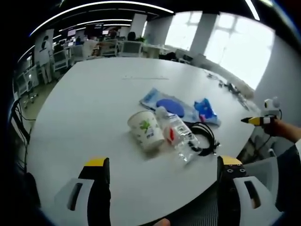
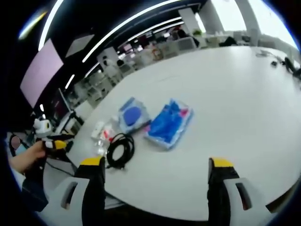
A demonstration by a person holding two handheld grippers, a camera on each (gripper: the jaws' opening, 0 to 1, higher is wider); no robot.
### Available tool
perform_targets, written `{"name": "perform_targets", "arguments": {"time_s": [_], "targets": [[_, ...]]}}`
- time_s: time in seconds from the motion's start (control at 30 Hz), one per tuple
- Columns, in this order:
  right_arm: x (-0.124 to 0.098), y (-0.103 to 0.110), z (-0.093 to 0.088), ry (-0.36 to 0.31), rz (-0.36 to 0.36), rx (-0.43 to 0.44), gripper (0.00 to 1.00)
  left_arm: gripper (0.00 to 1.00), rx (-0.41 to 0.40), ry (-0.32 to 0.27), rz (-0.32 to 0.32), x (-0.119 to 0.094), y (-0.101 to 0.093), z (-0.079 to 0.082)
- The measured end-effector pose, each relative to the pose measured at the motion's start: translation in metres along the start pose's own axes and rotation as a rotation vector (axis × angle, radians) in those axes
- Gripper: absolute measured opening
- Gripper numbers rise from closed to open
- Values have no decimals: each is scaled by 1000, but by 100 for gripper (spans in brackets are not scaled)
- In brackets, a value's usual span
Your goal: Arrange the tabletop items into an orderly group along one side of the table until the central work area is clear of visible clutter.
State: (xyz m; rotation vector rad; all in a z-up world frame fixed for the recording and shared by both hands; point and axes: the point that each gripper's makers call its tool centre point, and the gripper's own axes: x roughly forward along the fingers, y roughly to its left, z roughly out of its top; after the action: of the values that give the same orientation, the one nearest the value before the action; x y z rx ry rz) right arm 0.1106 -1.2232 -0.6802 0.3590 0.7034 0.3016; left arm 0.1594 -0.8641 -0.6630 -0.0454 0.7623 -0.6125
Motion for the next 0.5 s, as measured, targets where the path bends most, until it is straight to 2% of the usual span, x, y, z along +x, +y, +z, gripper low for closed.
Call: {"name": "perform_targets", "arguments": {"time_s": [0.5], "targets": [[23,25,4,29,60,-45,88,91,-18,12,-21,14,-5,-3]]}}
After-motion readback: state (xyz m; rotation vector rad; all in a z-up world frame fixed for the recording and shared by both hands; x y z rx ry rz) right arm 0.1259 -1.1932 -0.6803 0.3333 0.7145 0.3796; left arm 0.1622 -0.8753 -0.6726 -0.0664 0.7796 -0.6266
